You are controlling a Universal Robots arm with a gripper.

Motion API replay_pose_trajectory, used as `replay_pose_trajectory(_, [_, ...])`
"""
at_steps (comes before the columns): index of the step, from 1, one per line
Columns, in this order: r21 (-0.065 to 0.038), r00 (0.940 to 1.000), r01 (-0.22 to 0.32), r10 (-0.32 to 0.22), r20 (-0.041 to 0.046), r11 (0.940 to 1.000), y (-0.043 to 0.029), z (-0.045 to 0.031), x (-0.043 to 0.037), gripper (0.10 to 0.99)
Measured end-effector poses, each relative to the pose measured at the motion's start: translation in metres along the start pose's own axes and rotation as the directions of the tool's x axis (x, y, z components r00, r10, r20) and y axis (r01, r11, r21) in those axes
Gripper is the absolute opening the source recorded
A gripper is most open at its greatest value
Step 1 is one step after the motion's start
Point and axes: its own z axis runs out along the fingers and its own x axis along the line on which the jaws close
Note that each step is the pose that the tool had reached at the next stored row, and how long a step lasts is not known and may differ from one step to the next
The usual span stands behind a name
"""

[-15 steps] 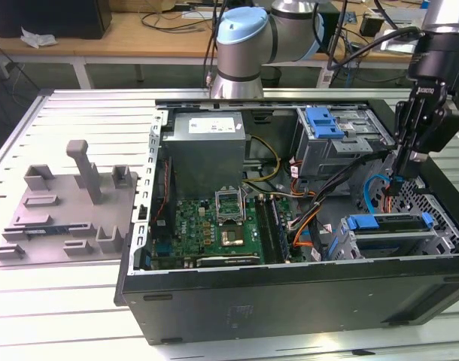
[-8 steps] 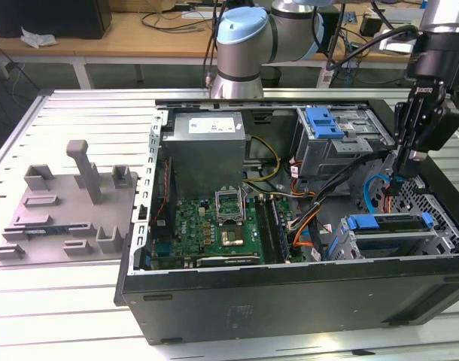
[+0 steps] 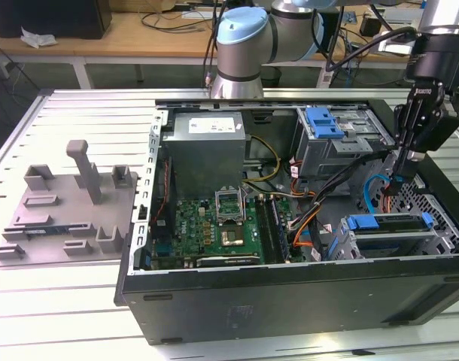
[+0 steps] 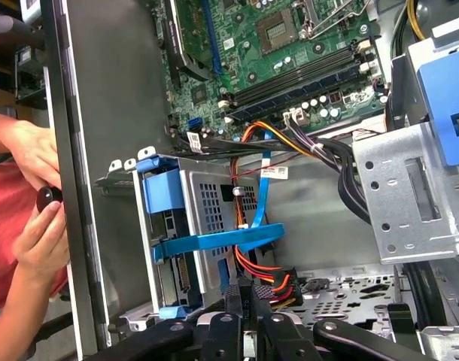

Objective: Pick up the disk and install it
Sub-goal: 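Insert the first disk wire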

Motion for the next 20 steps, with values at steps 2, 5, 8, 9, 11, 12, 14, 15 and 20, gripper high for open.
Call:
replay_pose_trajectory(2, [0.0, 1.0, 0.0, 0.0, 0.0, 1.0, 0.0, -0.0001, 0.0, 0.169])
replay_pose_trajectory(5, [0.0, 1.0, 0.0, 0.0, -0.0001, 1.0, 0.0001, -0.0027, 0.0015, 0.169])
replay_pose_trajectory(8, [0.005, 1.0, -0.003, 0.003, 0.0013, 1.0, 0.004, -0.0022, 0.0047, 0.169])
replay_pose_trajectory(9, [0.006, 1.0, -0.004, 0.004, 0.0017, 1.0, 0.0052, -0.0015, 0.0059, 0.169])
replay_pose_trajectory(11, [0.011, 1.0, -0.006, 0.006, 0.0033, 0.9999, 0.008, 0.0013, 0.0116, 0.169])
replay_pose_trajectory(12, [0.012, 1.0, -0.007, 0.007, 0.0048, 0.9999, 0.0082, 0.003, 0.0153, 0.169])
replay_pose_trajectory(14, [0.014, 0.9999, -0.008, 0.007, 0.0079, 0.9999, 0.008, 0.0049, 0.0195, 0.169])
replay_pose_trajectory(15, [0.02, 0.9994, -0.007, 0.007, 0.035, 0.9998, 0.0077, 0.0105, 0.0354, 0.169])
replay_pose_trajectory(20, [0.059, 0.995, 0.07, -0.074, 0.0678, 0.9958, 0.0159, 0.0168, 0.0506, 0.169])
